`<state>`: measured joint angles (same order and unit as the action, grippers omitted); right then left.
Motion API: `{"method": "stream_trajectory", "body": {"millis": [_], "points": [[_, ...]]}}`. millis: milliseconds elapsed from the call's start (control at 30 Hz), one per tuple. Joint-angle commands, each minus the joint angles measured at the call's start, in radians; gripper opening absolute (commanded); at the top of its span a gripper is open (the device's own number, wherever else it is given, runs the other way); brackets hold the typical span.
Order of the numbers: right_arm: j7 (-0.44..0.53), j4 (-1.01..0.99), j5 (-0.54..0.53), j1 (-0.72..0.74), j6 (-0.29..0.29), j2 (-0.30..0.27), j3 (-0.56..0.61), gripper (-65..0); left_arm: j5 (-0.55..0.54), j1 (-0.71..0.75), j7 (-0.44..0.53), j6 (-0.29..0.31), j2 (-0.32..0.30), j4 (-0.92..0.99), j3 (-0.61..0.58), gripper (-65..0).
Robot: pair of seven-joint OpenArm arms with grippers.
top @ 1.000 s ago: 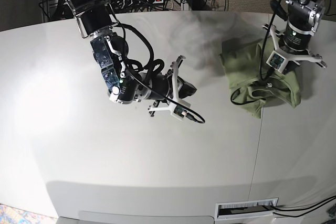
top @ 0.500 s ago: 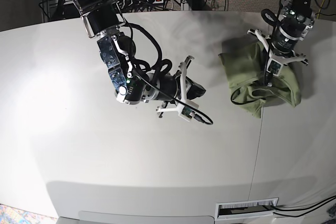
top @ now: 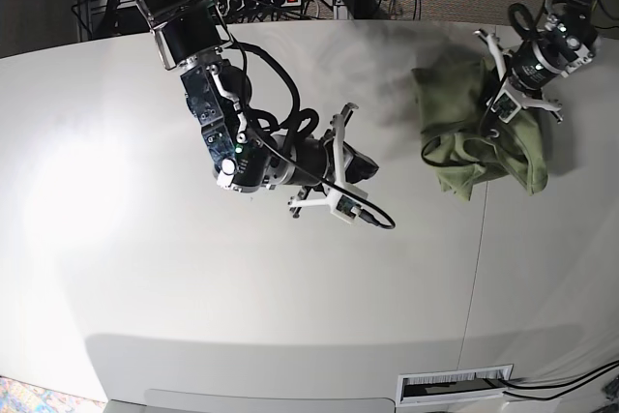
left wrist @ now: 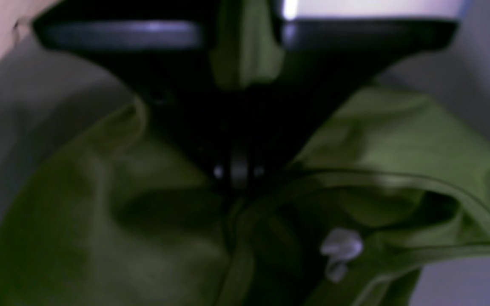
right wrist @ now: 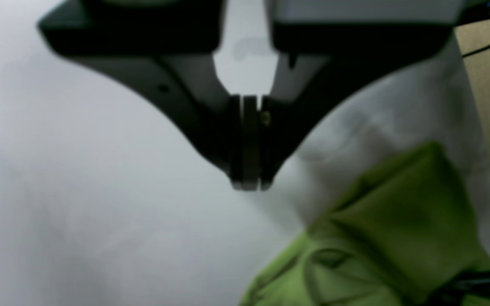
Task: Fold the T-shirt properly
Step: 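Drag the bundle with the left gripper away from the right gripper, then press and smooth the folded shirt with both grippers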
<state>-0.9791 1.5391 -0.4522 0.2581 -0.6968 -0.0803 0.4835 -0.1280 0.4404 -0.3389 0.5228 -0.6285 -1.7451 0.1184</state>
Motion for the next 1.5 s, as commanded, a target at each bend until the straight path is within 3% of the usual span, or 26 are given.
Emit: {"method": "stream_trajectory", "body": {"millis": [0, 100, 233, 400, 500, 567, 900, 1233, 1367, 1467], "points": [[0.034, 0.018, -0.018, 0.027, -0.001, 0.005, -0.005, -65.0, 0.023, 0.008, -0.030, 0.015, -0.039, 0.000, 0.005, -65.0], [0.051, 0.018, -0.018, 0.028, -0.001, 0.006, -0.005, -65.0, 0.021, 0.008, 0.008, 0.030, -0.091, 0.000, 0.005, -65.0], [0.081, 0.018, -0.019, 0.027, -0.001, 0.016, -0.005, -65.0, 0.005, 0.008, 0.026, 0.029, -0.108, -0.001, 0.004, -65.0], [0.090, 0.018, -0.010, 0.028, -0.001, 0.114, -0.005, -65.0, -0.079, 0.008, 0.020, 0.081, -0.101, -0.004, 0.004, -65.0], [0.102, 0.018, 0.065, 0.027, -0.001, 0.183, -0.005, -54.6, -0.088, 0.009, 0.008, 0.081, -0.080, -0.019, 0.003, -65.0], [0.103, 0.018, 0.096, 0.027, -0.001, 0.223, -0.005, -52.7, -0.118, 0.009, -0.001, 0.081, -0.067, -0.026, 0.003, -65.0], [0.108, -0.042, 0.233, 0.036, -0.001, 0.221, 0.176, -49.3, -0.164, 0.008, -0.004, 0.106, -0.031, -0.042, 0.003, -65.0], [0.183, -0.160, 0.403, 0.036, -0.001, 0.221, 0.202, -49.8, -0.164, 0.008, -0.004, 0.107, -0.031, -0.051, 0.003, -65.0], [0.162, -0.160, 0.458, 0.036, -0.001, 0.221, 0.202, -65.0, -0.163, 0.009, -0.005, 0.107, -0.031, -0.051, 0.003, -65.0], [0.144, -0.160, 0.517, 0.036, -0.001, 0.221, 0.201, -65.0, -0.152, 0.008, -0.005, 0.107, -0.031, -0.051, 0.003, -65.0]]}}
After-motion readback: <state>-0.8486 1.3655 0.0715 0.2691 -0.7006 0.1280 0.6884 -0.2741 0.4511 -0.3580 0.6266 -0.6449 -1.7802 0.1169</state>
